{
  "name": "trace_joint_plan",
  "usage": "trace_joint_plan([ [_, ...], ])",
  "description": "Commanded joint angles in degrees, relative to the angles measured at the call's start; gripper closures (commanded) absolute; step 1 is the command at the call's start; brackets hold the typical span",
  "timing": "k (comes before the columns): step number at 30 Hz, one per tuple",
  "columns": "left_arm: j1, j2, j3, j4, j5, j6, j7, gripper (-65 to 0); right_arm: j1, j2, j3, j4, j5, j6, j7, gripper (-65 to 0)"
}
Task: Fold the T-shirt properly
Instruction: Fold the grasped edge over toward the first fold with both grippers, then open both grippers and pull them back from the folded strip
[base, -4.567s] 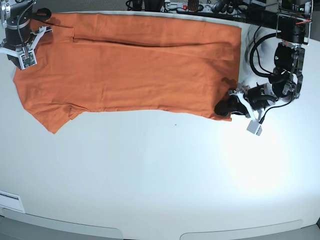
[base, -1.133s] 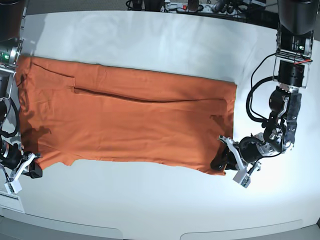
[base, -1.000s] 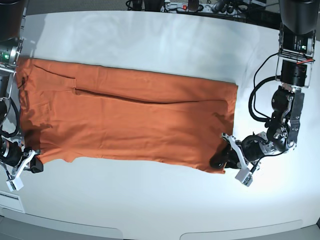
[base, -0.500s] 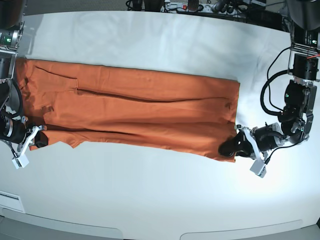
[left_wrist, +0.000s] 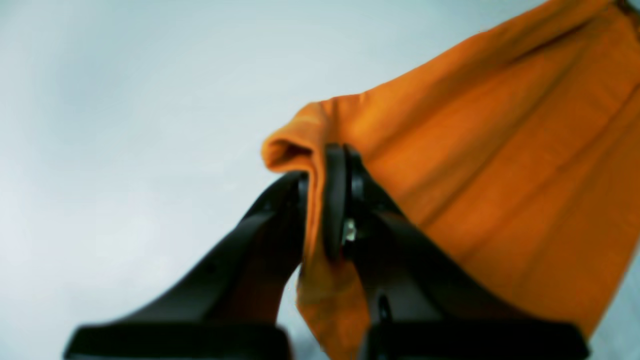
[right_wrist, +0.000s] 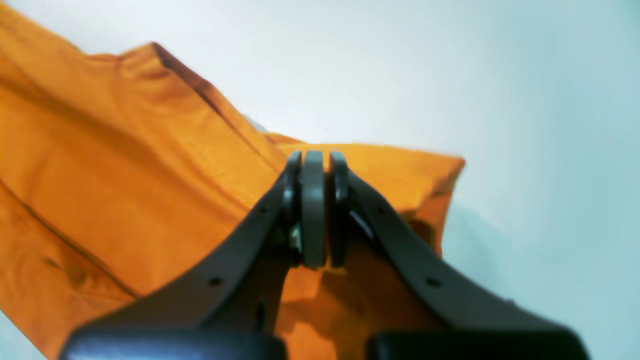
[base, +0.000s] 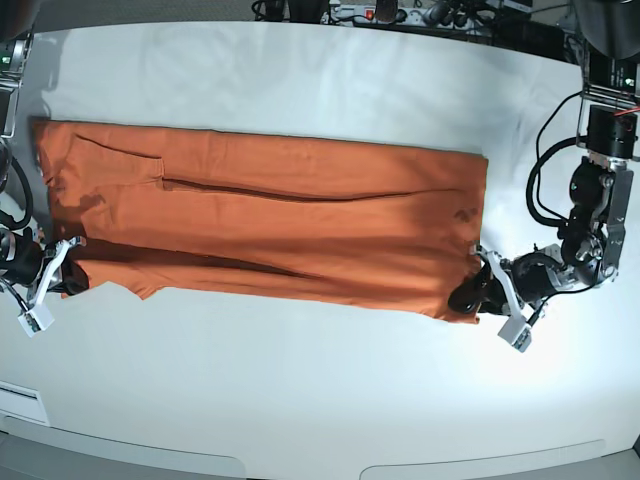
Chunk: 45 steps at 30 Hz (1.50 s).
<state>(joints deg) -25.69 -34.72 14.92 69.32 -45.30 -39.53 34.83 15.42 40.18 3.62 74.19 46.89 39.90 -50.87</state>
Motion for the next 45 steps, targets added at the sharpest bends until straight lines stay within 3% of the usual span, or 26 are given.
trace_joint_plan([
  [1,-1.8,-0.6,-0.7,0.8,-0.3,-0.5,-1.9,0.0,2.1,1.6,0.7,0.8,2.1,0.1,1.0,0.0],
  [12,-1.6,-0.6,-0.7,0.8,-2.4,-0.5,0.0,0.0,2.2,1.8,0.7,0.8,4.4,0.1,-0.8,0.0],
  [20,-1.6,-0.7,-0.7,0.8,-13.3,-0.5,12.1,0.0,2.2,4.1,0.7,0.8,13.4,0.1,-7.0,0.0],
  [29,-1.7,-1.9,-0.7,1.4,-27.8,-0.5,27.7,0.0,1.2,5.4,0.7,0.8,13.4,0.1,-12.6,0.0],
  [33,-1.7,-3.5,-0.7,2.2,-33.1,-0.5,31.2,0.0,-0.7,5.4,0.7,0.8,13.3,0.1,-12.8,0.0],
  [45,-1.6,-4.5,-0.7,2.2,-39.7,-0.5,40.4,0.0,-1.3,5.2,0.7,0.8,13.3,0.1,-16.7,0.0],
])
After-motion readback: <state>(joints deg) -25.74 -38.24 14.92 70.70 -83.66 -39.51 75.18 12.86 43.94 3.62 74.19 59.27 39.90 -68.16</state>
